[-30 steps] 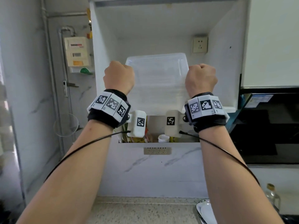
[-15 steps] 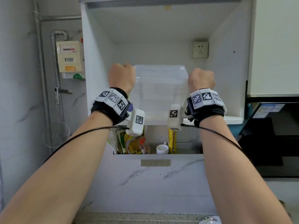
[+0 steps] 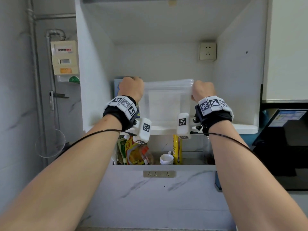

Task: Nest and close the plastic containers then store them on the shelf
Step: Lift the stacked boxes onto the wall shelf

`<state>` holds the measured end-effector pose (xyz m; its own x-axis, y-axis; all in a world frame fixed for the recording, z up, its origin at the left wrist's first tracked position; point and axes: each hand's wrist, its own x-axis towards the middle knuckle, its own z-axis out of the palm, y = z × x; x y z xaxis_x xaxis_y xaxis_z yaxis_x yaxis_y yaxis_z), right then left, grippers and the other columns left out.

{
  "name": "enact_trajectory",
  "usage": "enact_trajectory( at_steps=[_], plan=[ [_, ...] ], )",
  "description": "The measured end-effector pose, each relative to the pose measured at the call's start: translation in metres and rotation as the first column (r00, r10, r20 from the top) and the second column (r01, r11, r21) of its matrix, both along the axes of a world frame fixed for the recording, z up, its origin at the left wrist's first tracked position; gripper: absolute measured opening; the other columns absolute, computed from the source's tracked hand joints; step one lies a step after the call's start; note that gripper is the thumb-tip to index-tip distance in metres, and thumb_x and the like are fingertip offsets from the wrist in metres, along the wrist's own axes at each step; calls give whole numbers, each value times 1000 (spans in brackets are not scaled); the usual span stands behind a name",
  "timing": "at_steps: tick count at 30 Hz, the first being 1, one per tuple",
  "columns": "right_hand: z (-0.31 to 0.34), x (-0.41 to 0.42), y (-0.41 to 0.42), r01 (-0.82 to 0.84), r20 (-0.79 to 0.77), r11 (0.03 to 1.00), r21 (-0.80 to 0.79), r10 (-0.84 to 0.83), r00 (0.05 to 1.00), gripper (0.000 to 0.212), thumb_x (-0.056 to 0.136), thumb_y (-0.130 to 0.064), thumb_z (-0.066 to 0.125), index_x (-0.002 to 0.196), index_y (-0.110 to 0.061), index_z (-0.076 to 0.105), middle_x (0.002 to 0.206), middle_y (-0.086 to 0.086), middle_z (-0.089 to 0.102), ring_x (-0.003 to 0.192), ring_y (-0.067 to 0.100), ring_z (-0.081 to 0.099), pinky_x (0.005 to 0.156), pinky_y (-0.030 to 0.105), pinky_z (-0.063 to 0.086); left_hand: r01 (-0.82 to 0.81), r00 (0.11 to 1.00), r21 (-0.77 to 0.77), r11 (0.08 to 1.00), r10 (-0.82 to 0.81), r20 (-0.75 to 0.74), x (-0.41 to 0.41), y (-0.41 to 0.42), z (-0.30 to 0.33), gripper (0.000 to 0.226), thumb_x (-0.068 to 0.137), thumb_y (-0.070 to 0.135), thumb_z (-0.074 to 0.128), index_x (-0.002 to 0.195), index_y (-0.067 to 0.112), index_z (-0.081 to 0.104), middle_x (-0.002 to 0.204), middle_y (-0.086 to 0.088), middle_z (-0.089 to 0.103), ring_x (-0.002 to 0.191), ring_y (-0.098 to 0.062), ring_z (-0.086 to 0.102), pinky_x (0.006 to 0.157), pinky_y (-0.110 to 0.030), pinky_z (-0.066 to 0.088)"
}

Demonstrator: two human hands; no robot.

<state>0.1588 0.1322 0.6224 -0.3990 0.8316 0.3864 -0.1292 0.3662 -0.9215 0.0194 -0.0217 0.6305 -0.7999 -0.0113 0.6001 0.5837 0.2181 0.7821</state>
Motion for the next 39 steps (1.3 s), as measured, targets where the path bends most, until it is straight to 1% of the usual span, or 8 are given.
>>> enact_trajectory(
  at_steps=[3,8,13,22,27,31,34,39],
  plan=[
    [-3,2,-2,22,34,1000,11,-22,999,39,91,-19,44,118,3,63,124,21,65,107,35,63,84,37,46,-33,999,-15,999,33,-12,-1,2,-2,41,99,22,40,120,-3,63,126,-22,65,117,-35,62,90,-33,46],
    [-3,-4,-14,67,-8,983,173,-67,998,59,105,-42,27,143,3,37,147,25,43,134,38,42,108,39,32,-76,995,-78,994,71,-63,-5,6,-2,47,96,28,35,115,-2,66,117,-23,68,110,-38,65,87,-39,49],
    [-10,-13,-31,-8,112,923,384,-38,993,86,87,-61,58,148,-11,23,147,24,32,123,37,50,87,34,37,-57,995,-118,991,47,-84,-7,8,-1,44,98,24,36,115,-3,66,116,-23,68,109,-38,65,79,-36,45],
    [4,-29,-20,13,362,910,415,-179,915,91,77,-71,64,143,-14,39,145,19,33,113,32,54,76,34,34,178,983,-82,981,-175,48,-10,8,3,46,102,24,37,125,-9,60,126,-27,64,114,-41,64,97,-49,54],
    [15,-39,-5,25,461,894,448,-254,850,86,79,-72,60,137,-10,47,135,18,51,113,33,56,80,35,41,288,950,-40,957,-280,135,-16,8,3,33,89,9,44,111,-8,63,109,-27,70,62,-29,64,63,-38,61],
    [18,-51,5,7,479,894,448,-247,842,84,74,-75,61,128,-10,56,127,14,63,114,37,60,97,44,49,248,968,-218,944,-232,96,-18,7,4,32,84,7,47,102,-12,65,93,-27,73,66,-31,72,56,-35,60],
    [21,-59,7,8,517,895,447,-266,814,89,68,-80,59,128,-14,57,128,13,63,113,38,61,99,50,48,216,976,-263,940,-209,57,-23,6,7,22,84,7,48,90,-8,64,91,-25,74,76,-33,76,69,-41,63],
    [23,-76,17,2,542,877,481,-299,785,86,61,-84,54,115,-17,62,113,14,67,100,37,64,95,54,47,221,975,-295,929,-212,64,-37,5,6,26,83,7,49,95,-11,64,91,-27,74,64,-30,68,57,-31,51]
  ],
)
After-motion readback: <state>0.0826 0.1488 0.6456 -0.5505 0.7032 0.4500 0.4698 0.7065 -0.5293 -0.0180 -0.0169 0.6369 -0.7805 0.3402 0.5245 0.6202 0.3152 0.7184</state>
